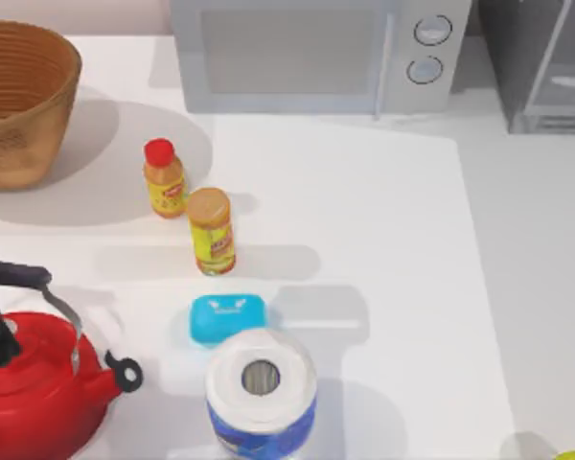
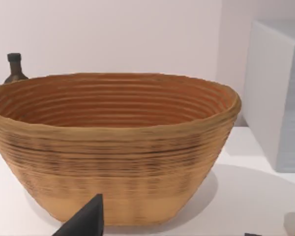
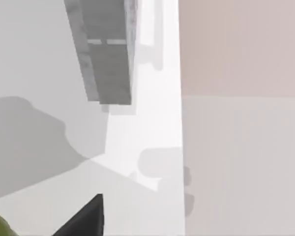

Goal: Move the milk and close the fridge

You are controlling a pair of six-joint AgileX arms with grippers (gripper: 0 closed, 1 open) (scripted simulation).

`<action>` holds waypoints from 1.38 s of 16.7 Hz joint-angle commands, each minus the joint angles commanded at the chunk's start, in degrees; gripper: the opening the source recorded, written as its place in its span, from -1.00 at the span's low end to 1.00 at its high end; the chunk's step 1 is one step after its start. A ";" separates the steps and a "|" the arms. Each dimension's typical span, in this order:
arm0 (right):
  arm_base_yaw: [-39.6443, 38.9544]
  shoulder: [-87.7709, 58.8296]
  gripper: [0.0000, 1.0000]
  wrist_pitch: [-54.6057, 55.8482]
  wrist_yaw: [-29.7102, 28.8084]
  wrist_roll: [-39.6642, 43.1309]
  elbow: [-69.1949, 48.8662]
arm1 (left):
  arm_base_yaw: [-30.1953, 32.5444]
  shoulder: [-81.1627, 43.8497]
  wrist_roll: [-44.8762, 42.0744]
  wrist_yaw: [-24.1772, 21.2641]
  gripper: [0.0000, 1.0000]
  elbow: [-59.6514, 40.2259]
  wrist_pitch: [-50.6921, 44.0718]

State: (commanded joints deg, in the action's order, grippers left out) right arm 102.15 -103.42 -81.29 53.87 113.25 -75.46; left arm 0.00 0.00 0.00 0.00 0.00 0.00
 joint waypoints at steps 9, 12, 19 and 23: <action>-21.72 -0.57 1.00 29.12 -5.59 -35.66 0.29 | 0.00 0.00 0.00 0.00 1.00 0.00 0.00; -31.24 -0.80 1.00 42.13 -7.96 -52.18 0.42 | 0.00 0.00 0.00 0.00 1.00 0.00 0.00; -47.78 -1.21 1.00 63.39 -11.47 -76.12 1.35 | 0.00 0.00 0.00 0.00 1.00 0.00 0.00; -49.00 -1.32 1.00 64.81 -11.68 -77.57 1.43 | 0.00 0.00 0.00 0.00 1.00 0.00 0.00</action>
State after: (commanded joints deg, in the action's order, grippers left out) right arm 53.15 -104.73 -16.48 42.20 35.68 -74.03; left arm 0.00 0.00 0.00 0.00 0.00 0.00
